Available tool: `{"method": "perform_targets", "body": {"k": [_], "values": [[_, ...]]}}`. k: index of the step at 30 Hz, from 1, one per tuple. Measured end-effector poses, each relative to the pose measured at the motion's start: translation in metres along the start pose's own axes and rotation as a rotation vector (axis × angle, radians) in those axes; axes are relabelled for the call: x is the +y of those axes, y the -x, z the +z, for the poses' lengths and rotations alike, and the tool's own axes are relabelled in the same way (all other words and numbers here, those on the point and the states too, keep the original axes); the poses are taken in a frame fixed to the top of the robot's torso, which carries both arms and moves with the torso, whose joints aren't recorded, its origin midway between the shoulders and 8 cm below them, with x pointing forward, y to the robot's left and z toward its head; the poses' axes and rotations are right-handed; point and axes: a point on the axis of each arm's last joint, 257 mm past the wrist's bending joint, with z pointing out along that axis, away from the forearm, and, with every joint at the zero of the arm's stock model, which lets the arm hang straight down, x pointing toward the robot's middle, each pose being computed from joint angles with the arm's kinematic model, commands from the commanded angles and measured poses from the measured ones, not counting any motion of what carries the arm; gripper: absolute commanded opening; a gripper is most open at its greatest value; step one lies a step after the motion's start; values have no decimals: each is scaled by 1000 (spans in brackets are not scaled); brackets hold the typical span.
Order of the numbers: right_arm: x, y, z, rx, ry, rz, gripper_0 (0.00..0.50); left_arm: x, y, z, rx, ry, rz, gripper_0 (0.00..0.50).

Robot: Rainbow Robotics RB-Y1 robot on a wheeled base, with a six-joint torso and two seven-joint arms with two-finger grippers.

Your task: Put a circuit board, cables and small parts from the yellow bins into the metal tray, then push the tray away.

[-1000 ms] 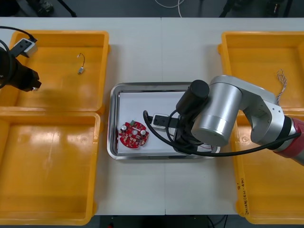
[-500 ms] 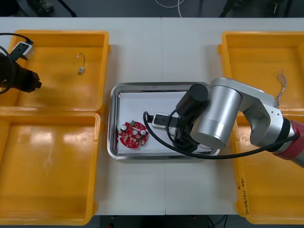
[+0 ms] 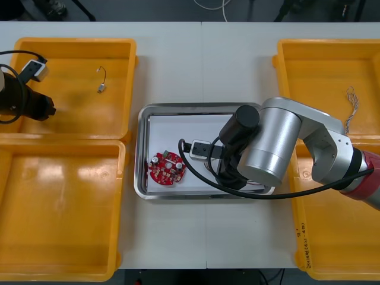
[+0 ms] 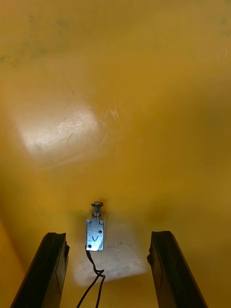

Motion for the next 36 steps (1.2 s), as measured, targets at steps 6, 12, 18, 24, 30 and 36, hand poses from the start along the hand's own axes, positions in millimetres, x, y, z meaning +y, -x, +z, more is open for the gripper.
{"method": "perform_targets", "body": {"k": [6, 12, 18, 24, 30, 36], "values": [[0, 2, -3, -10, 16, 19, 500, 3, -3, 4, -3, 3, -17, 500], [1, 5, -20, -25, 91, 84, 500, 4, -5, 6, -3, 4, -21, 500], [-8, 7, -43, -24, 142, 130, 500, 5, -5, 8, -9, -1, -34, 500], [-27, -3, -72, 2, 160, 186, 500, 4, -9, 12, -11, -13, -57, 500], [-54, -26, -98, 60, 127, 259, 500, 0, -7, 13, -20, -29, -68, 491], [-91, -49, -123, 89, 44, 374, 500, -2, -6, 13, -25, -37, -74, 0]]}}
